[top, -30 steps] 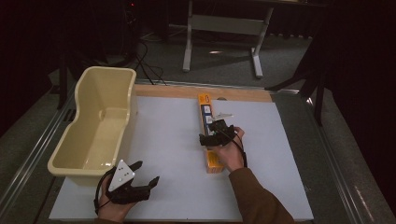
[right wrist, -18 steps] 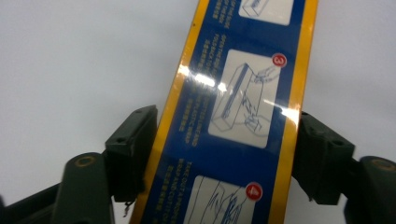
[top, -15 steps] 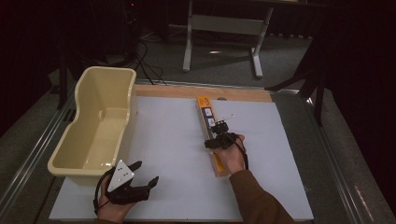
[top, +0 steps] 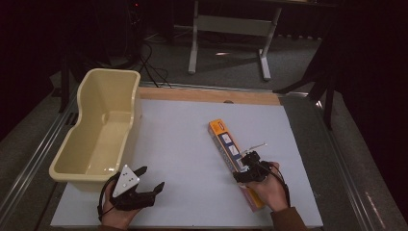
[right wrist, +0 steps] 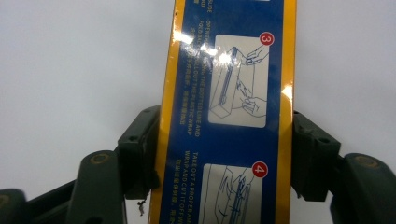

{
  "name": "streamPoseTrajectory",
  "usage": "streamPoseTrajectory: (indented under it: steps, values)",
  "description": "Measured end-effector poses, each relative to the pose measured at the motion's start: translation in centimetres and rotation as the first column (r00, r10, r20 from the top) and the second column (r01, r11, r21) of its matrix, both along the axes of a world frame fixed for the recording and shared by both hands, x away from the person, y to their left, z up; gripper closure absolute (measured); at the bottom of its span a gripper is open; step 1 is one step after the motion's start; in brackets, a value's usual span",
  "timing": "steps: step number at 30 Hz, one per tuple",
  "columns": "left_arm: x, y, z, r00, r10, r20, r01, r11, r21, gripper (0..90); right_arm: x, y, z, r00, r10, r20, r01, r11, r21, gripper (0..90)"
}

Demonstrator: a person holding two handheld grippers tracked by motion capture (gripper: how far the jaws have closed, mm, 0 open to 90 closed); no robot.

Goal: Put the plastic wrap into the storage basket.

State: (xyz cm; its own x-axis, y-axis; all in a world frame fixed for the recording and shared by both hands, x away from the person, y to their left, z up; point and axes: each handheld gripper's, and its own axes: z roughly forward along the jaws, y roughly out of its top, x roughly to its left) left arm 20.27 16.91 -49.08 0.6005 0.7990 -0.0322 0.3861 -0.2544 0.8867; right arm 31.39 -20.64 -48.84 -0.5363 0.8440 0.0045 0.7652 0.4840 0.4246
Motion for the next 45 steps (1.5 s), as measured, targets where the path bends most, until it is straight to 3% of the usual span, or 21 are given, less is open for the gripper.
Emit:
streamPoseTrajectory:
  steps: [4, 9, 11, 14, 18, 23, 28, 34, 45]
  values:
    - [0.0, -0.1, 0.0, 1.0, -0.001, 0.0, 0.001, 1.0, 0.0, 21.7, 1.5, 0.6, 0.3, 0.9995, 0.025, -0.022, -0.025, 0.9997, -0.008, 25.2]
    - [0.0, 0.1, 0.0, 1.0, -0.001, 0.002, 0.001, 1.0, -0.007, 21.6, 5.1, 2.6, 0.3, 0.9959, 0.034, -0.084, -0.036, 0.9991, -0.023, 26.2]
    - [0.0, 0.2, 0.1, 1.0, 0.0, 0.004, 0.0, 1.0, -0.009, 21.6, 6.3, 3.4, 0.0, 0.9926, 0.028, -0.118, -0.035, 0.9977, -0.058, 28.4]
    - [-0.1, 0.3, 0.1, 1.0, 0.001, 0.005, -0.001, 0.9999, -0.012, 21.7, 7.6, 4.0, -0.6, 0.9836, 0.018, -0.18, -0.038, 0.9936, -0.107, 32.2]
    - [0.0, 0.2, 0.1, 1.0, 0.0, 0.004, 0.0, 0.9999, -0.011, 21.7, 8.3, 4.1, -0.9, 0.9701, -0.002, -0.243, -0.026, 0.9933, -0.113, 33.5]
    - [0.0, 0.0, 0.1, 1.0, -0.005, 0.005, 0.005, 1.0, -0.006, 21.7, 9.1, 4.3, -1.0, 0.9438, -0.069, -0.323, 0.027, 0.9907, -0.133, 35.4]
    - [0.1, 0.1, 0.0, 1.0, -0.001, 0.002, 0.001, 1.0, -0.009, 21.6, 9.2, 4.8, -0.6, 0.9393, -0.102, -0.328, 0.042, 0.9818, -0.185, 40.0]
    - [0.0, 0.1, 0.1, 1.0, 0.0, 0.005, 0.0, 0.9999, -0.011, 21.7, 9.2, 4.5, -0.3, 0.9216, -0.106, -0.373, 0.059, 0.9889, -0.136, 40.2]
    - [0.0, 0.1, 0.1, 1.0, 0.001, 0.006, -0.001, 1.0, -0.008, 21.7, 9.0, 4.4, 0.4, 0.928, -0.108, -0.357, 0.062, 0.9883, -0.14, 40.2]
